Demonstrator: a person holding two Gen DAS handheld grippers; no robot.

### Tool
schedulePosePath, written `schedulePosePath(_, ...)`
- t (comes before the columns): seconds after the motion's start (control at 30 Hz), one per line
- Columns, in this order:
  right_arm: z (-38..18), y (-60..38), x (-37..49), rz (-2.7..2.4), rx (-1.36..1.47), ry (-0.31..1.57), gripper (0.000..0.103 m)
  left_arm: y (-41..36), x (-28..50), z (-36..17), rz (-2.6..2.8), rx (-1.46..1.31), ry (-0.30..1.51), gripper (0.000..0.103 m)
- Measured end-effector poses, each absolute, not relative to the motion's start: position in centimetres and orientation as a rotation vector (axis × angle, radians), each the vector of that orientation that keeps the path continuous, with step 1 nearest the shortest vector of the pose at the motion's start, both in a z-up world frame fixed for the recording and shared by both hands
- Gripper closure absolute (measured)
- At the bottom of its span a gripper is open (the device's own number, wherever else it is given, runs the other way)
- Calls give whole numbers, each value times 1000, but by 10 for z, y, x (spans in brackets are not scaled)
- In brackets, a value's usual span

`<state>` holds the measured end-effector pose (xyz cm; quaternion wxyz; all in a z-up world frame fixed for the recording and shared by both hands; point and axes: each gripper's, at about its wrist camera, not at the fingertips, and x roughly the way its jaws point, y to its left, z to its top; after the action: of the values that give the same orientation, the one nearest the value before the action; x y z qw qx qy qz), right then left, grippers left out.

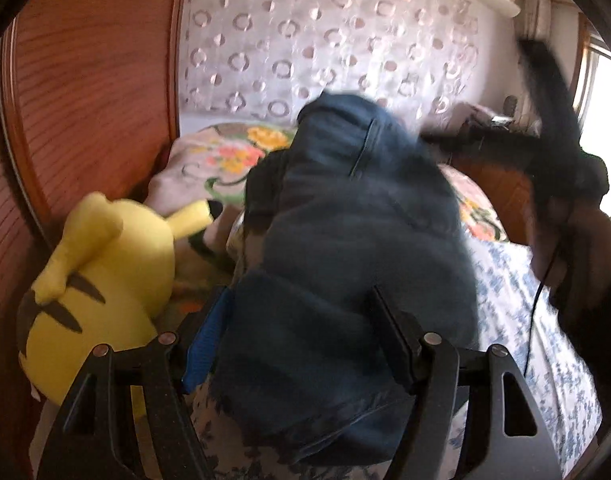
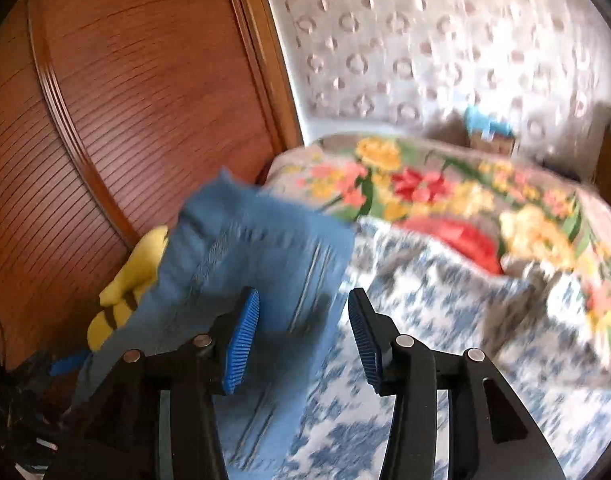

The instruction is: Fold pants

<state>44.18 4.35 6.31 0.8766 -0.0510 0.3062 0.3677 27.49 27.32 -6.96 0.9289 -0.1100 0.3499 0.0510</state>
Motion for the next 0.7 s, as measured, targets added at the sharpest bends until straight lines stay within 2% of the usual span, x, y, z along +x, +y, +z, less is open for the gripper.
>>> schedulePosePath(0.1,78,49,429,797,-138,588,55,277,270,-70,121,-233,740,32)
schedulePosePath(0.13,76,55,428,793,-177,588,57,277,269,-71,122,-237,739,32)
schedulePosePath(0.17,69,61,431,774,-210,590,63,276,267,-70,123,-239,737,32)
schedulePosePath(0.3,50,81,439,744,-236,667,65,269,259,-61,136,-225,714,32)
schedulePosePath(0.57,91,18,362,797,-146,582,65,242,226,-10,114,-176,603,32)
schedulePosePath(0.7,78,-29,323,800,-129,540,65,217,208,9,90,-141,566,32)
